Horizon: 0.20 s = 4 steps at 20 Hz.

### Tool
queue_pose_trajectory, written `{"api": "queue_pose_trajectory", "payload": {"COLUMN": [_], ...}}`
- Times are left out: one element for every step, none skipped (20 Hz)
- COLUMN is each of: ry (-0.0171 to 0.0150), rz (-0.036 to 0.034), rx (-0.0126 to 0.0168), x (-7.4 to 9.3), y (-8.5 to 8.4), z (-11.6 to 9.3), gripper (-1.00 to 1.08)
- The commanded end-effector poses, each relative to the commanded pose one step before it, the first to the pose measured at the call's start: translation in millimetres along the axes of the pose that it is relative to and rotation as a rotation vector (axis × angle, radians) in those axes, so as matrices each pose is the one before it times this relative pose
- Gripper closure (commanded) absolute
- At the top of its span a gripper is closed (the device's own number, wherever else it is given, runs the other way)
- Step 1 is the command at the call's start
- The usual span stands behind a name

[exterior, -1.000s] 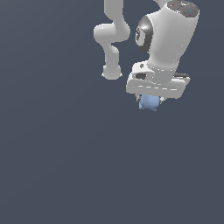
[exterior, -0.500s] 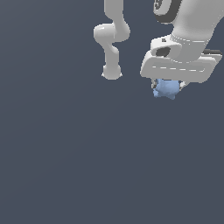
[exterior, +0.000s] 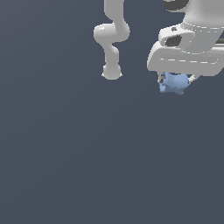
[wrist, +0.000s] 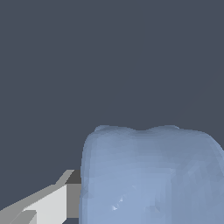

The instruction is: Pick up the object and move it to a goal position.

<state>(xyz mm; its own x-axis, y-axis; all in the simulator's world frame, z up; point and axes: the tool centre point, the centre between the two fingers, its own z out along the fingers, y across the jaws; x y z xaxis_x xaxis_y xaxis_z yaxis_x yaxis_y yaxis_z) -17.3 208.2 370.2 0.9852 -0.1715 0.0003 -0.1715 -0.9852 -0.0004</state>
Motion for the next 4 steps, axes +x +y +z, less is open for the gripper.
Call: {"api": "queue_pose_trajectory", "payload": {"ry": [-0.00039,0.00000,0.00000,0.00000], "rz": [0.00046,0.00000,0.00000,0.00000], "rx": [-0.00025,0.00000,0.00000,0.00000], "x": [0.45,0.12,0.07,0.02], "y": [-0.33,0.35,0.34,0.12], "z": [-0.64,0.70,0.64,0.22], "gripper": [1.08,1.08,1.08,1.08]}}
